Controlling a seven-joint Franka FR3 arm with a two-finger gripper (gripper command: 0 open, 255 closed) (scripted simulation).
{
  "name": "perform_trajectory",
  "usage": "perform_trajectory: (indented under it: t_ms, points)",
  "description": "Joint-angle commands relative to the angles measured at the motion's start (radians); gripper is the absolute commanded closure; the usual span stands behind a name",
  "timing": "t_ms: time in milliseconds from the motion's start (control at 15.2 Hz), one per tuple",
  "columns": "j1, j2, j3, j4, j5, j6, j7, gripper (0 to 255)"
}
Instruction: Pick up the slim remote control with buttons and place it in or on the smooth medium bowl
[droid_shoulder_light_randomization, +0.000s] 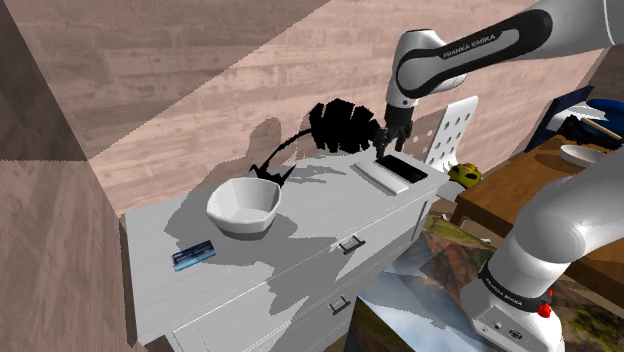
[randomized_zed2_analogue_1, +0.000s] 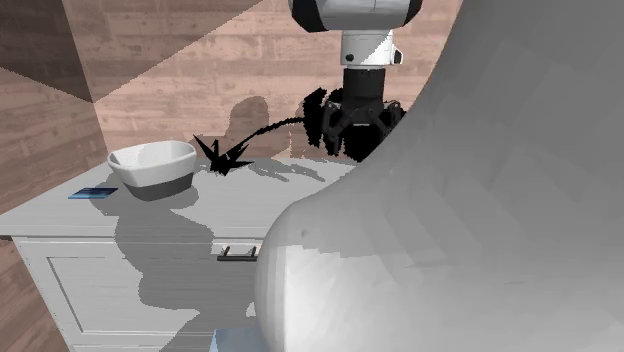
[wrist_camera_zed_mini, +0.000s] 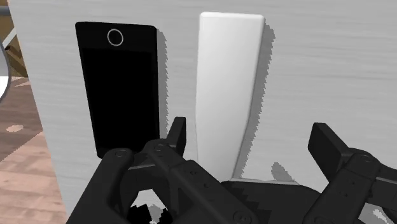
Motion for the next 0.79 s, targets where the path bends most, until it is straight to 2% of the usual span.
perform_trajectory:
  t_ms: [0,264,726]
  points:
    - [-0.006,0.062,-0.001,-0.008,-0.004,0.070,0.010,0]
    - [-0.018,0.190,-0.008,0.008,-0.012,0.180,0.025,0]
    - [-0.019,0.255,-0.009,-0.033,-0.012,0.284,0.025,0]
